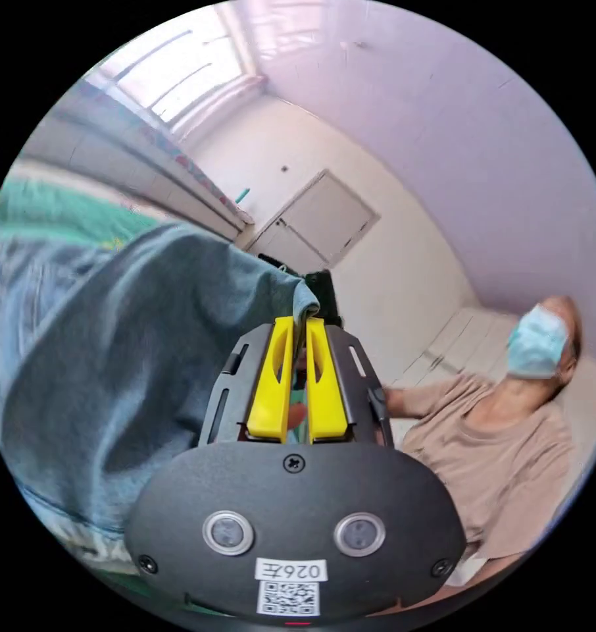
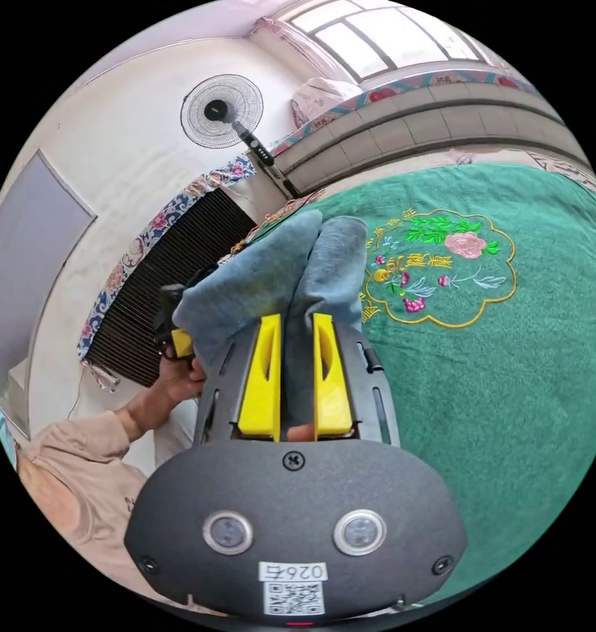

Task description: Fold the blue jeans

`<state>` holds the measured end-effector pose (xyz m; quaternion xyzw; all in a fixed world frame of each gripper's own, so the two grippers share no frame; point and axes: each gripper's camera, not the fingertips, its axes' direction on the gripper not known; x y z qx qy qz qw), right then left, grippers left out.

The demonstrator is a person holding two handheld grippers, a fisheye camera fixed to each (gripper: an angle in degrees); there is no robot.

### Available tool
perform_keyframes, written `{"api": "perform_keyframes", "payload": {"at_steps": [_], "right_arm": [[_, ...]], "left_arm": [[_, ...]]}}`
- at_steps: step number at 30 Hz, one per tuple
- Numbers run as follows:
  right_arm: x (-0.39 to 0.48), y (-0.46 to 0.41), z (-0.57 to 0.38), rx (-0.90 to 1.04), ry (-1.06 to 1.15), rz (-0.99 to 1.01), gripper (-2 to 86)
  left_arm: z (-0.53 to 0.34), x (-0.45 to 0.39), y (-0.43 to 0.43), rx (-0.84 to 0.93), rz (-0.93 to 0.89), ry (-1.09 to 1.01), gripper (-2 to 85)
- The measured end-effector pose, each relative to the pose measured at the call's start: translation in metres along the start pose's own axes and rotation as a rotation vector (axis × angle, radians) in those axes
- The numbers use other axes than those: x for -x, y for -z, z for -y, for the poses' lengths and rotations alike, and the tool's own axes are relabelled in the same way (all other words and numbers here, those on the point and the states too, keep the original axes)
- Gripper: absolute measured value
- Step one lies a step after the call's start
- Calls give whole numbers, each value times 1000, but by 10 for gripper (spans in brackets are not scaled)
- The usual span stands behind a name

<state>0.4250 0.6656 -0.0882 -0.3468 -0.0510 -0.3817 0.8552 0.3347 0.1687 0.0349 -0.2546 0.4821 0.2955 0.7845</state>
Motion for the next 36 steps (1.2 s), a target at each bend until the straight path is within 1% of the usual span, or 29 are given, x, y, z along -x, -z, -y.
{"api": "perform_keyframes", "payload": {"at_steps": [1, 2, 5, 8, 11, 13, 15, 16, 18, 21, 23, 26, 31, 34, 36], "right_arm": [[-5, 0, -1, 10, 12, 7, 65], [-13, 1, -5, 33, 47, 15, 71], [-23, 4, -24, 73, 171, -15, 100], [-39, 18, -54, 36, 238, -33, 118], [-54, 54, -84, -105, 292, -4, 111], [-54, 70, -101, -143, 379, -26, 109], [-43, 66, -126, -122, 518, -132, 116], [-40, 60, -133, -111, 550, -158, 119], [-28, 22, -161, -9, 668, -221, 125], [-22, -14, -194, 41, 747, -324, 104], [-23, -21, -212, 53, 804, -415, 100], [-36, -8, -223, 63, 845, -419, 101], [-59, 27, -221, 64, 886, -363, 130], [-65, 38, -218, 45, 909, -399, 147], [-67, 38, -212, 38, 926, -456, 143]], "left_arm": [[3, -3, 6, 20, 20, -44, 34], [7, -13, 11, 48, 93, -115, 34], [11, -40, 16, 112, 200, -252, 34], [3, -52, 27, 117, 253, -297, 37], [-8, -54, 47, 49, 242, -289, 41], [-13, -54, 55, 12, 234, -285, 41], [-20, -54, 54, -4, 233, -286, 41], [-24, -54, 48, 3, 228, -287, 41], [-32, -56, 29, 45, 219, -302, 41], [-47, -66, -12, 200, 287, -365, 42], [-58, -82, -32, 295, 391, -469, 42], [-65, -94, -34, 289, 401, -511, 43], [-72, -93, -16, 218, 351, -471, 43], [-79, -94, -18, 218, 356, -480, 42], [-85, -93, -32, 251, 350, -487, 42]]}}
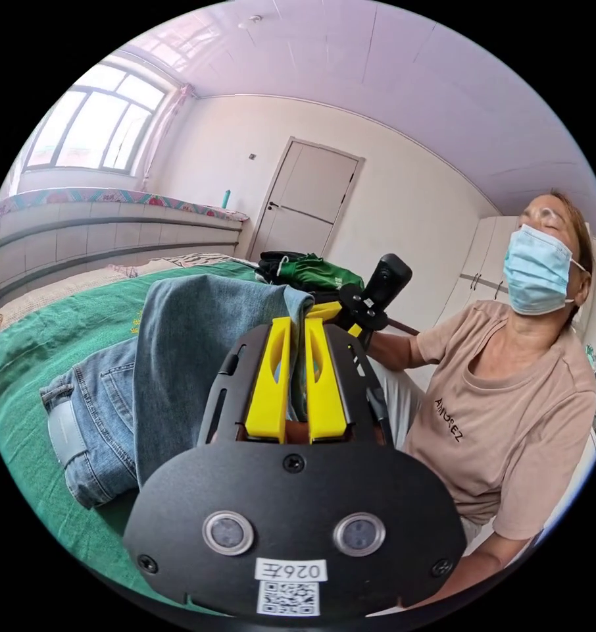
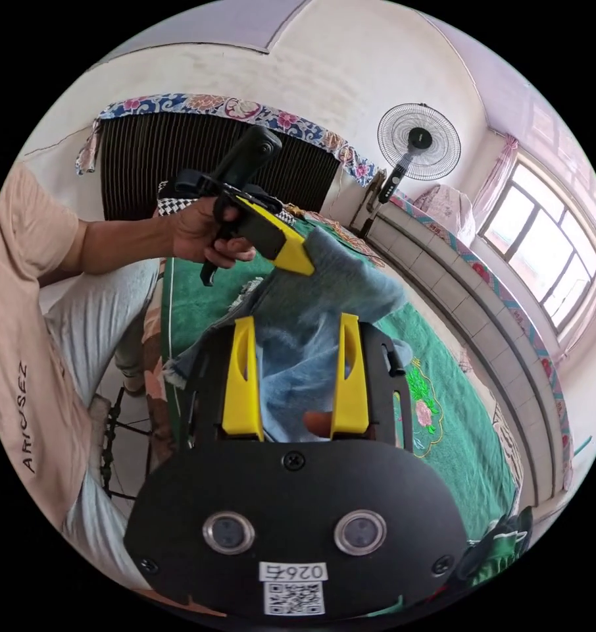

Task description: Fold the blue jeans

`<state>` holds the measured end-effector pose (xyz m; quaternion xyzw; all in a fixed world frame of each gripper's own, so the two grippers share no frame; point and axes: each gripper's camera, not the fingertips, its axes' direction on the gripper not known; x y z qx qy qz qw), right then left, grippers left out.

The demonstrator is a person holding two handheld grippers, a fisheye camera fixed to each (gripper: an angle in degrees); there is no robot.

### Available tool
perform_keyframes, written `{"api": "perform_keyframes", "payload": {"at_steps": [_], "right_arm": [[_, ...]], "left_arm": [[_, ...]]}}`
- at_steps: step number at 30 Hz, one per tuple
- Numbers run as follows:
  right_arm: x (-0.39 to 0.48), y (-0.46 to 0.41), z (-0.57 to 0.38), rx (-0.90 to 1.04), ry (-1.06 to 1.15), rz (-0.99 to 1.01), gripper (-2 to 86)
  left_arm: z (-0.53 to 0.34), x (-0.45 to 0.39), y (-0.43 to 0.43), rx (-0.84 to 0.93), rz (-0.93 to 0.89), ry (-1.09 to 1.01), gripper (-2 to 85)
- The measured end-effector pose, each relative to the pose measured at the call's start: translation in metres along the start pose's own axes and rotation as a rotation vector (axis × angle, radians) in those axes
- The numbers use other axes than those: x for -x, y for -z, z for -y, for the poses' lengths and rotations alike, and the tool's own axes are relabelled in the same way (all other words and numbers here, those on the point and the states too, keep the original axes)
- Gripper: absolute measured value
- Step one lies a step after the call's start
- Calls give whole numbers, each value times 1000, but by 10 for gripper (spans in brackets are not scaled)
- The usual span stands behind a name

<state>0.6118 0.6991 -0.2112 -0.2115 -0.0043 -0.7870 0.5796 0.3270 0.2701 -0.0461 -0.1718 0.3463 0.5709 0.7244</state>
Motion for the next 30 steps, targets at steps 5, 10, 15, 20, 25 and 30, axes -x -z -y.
{"api": "perform_keyframes", "payload": {"at_steps": [5, 10, 15, 20, 25, 30], "right_arm": [[-31, -8, 4, 93, -55, -91, 102], [-110, 18, 15, 81, -157, -2, 50], [-247, 55, 13, 40, -435, 32, 28], [-409, 104, -43, -88, -863, 130, 23], [-530, 155, -136, -157, -1325, 35, 23], [-560, 244, -197, -447, -1637, -317, -4]], "left_arm": [[-11, -11, -34, 87, 53, -14, 49], [-18, -10, -30, 30, 23, -9, 56], [-27, -10, 0, -50, 142, -49, 66], [-42, 23, 38, -72, 317, 53, 64], [-71, 81, 67, -86, 407, 317, 64], [-109, 140, 84, -108, 393, 602, 101]]}}
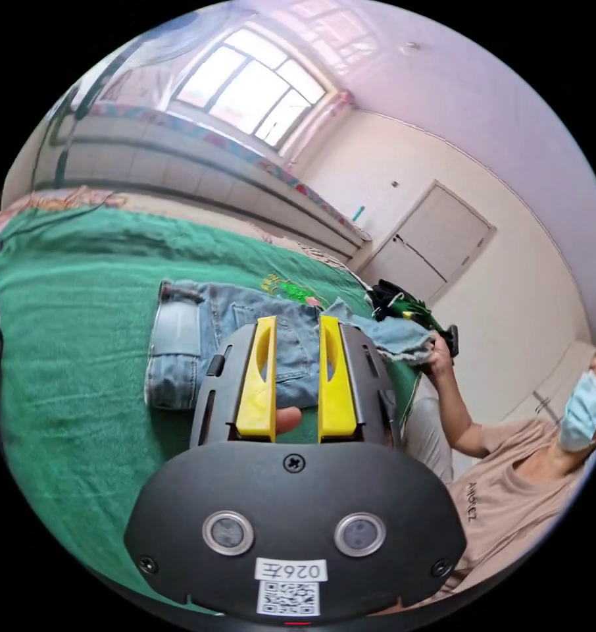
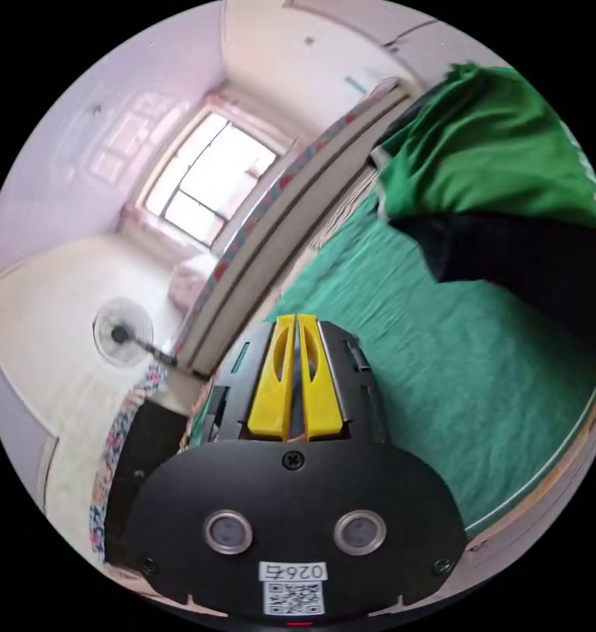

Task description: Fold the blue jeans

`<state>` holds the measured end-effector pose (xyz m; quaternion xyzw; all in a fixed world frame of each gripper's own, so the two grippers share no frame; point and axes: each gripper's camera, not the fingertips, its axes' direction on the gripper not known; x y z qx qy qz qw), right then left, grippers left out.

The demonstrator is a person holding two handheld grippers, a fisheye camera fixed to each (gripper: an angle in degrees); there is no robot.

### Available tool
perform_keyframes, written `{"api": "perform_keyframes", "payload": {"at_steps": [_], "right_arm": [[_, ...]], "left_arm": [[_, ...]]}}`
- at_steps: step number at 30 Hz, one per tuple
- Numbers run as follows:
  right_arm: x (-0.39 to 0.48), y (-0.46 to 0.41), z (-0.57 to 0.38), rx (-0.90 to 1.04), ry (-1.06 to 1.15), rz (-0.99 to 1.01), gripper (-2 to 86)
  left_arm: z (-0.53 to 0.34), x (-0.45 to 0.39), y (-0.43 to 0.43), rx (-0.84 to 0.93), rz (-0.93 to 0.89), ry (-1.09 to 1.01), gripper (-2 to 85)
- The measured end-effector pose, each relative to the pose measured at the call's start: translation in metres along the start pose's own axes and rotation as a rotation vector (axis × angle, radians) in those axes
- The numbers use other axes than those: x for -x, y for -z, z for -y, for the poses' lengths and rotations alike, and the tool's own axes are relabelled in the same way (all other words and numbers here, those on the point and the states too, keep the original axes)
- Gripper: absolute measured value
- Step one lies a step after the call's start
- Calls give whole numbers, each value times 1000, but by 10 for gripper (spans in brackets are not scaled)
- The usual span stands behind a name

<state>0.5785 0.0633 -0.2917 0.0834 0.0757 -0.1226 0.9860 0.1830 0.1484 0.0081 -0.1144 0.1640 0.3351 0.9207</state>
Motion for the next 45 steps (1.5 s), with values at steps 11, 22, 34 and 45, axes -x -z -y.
{"api": "perform_keyframes", "payload": {"at_steps": [11, 22, 34, 45], "right_arm": [[233, -121, -95, 403, 864, 58, 54], [300, -269, -274, 768, 1419, -427, 47], [297, -100, -49, -76, 956, -497, -10], [61, -24, 86, -151, -3, -490, -8]], "left_arm": [[17, 46, 21, -29, 411, 84, 161], [49, 67, -61, 319, 530, -41, 176], [63, 52, 75, -108, 391, -19, 25], [8, 142, 196, -352, 530, 468, -2]]}}
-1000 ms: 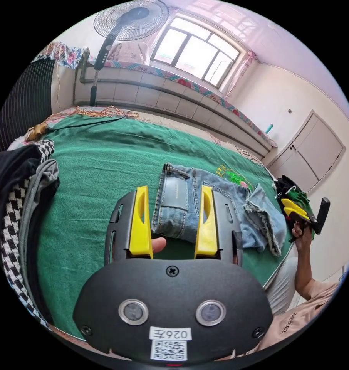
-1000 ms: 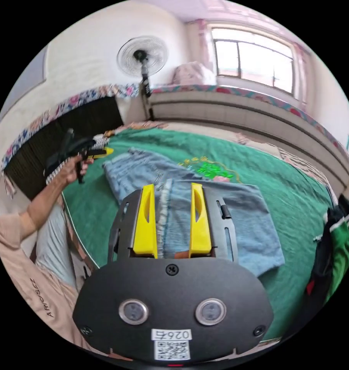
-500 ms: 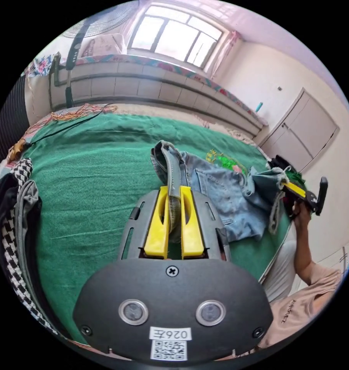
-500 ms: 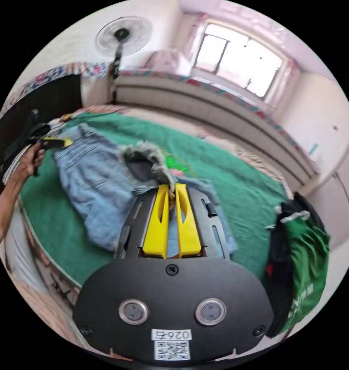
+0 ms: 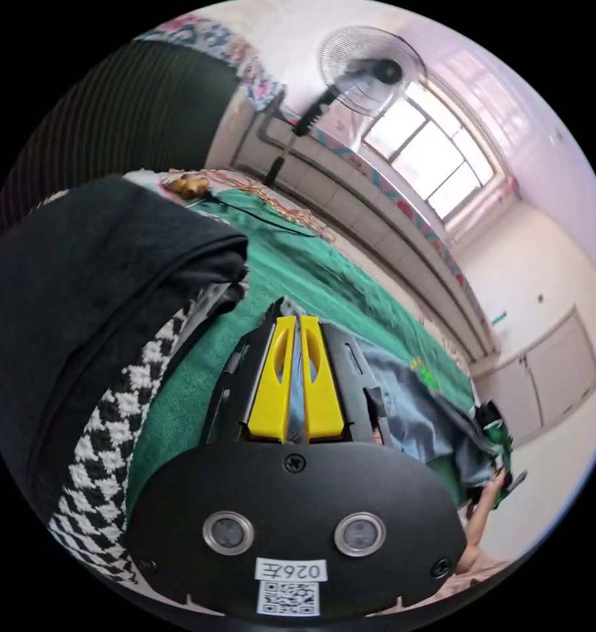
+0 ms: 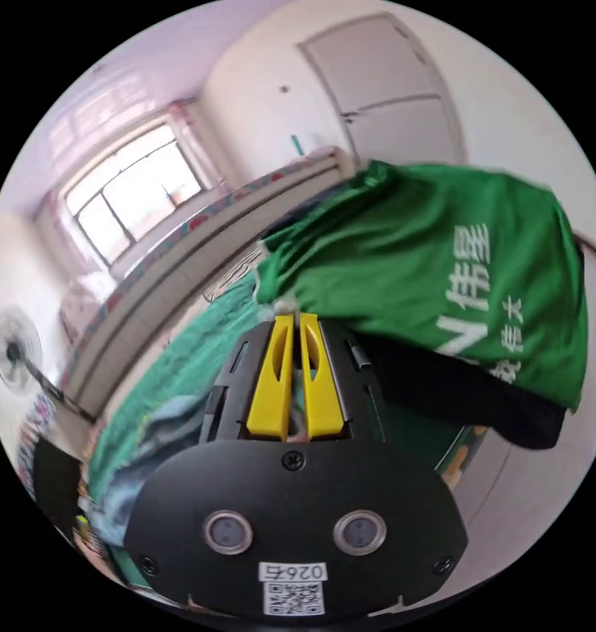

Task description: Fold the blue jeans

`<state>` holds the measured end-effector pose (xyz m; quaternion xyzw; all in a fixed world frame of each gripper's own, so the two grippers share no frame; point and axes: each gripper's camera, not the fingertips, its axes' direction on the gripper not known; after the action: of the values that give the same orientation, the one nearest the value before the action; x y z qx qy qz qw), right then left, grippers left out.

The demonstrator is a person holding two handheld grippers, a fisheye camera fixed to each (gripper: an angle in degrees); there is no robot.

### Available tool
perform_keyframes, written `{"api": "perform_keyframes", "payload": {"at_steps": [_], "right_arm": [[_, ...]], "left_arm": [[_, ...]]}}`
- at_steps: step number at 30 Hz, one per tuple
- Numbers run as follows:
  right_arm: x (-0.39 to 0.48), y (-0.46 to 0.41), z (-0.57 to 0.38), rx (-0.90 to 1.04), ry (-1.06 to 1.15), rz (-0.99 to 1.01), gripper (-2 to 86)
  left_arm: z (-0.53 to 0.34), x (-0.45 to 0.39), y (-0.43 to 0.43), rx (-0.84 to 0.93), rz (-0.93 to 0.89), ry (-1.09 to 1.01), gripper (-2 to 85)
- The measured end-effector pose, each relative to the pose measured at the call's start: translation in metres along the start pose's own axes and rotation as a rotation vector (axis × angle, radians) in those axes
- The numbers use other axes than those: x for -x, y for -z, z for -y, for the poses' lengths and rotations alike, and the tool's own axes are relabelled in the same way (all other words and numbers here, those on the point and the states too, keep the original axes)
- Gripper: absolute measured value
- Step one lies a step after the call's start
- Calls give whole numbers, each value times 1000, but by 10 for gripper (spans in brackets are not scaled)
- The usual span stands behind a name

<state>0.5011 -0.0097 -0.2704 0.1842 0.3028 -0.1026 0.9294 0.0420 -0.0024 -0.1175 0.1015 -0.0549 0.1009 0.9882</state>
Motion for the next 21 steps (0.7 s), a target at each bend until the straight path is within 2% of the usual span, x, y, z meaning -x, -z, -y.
{"api": "perform_keyframes", "payload": {"at_steps": [3, 7, 9, 13, 16, 21], "right_arm": [[-6, 30, -17, -114, 5, 47, 1], [62, 36, -54, -123, 307, 122, 15], [123, 12, -97, -1, 563, 177, 16], [197, -29, -188, 185, 889, 238, 24], [233, -51, -273, 241, 1090, 255, 35], [247, -88, -399, 305, 1368, 128, 56]], "left_arm": [[-5, -28, 17, -99, 19, -88, -5], [-18, -116, -22, 34, -5, -425, 11], [-33, -154, -53, 116, 5, -556, 44], [-77, -221, -133, 337, 30, -807, 88], [-99, -239, -177, 469, 53, -836, 96], [-102, -259, -161, 455, 9, -820, 117]]}}
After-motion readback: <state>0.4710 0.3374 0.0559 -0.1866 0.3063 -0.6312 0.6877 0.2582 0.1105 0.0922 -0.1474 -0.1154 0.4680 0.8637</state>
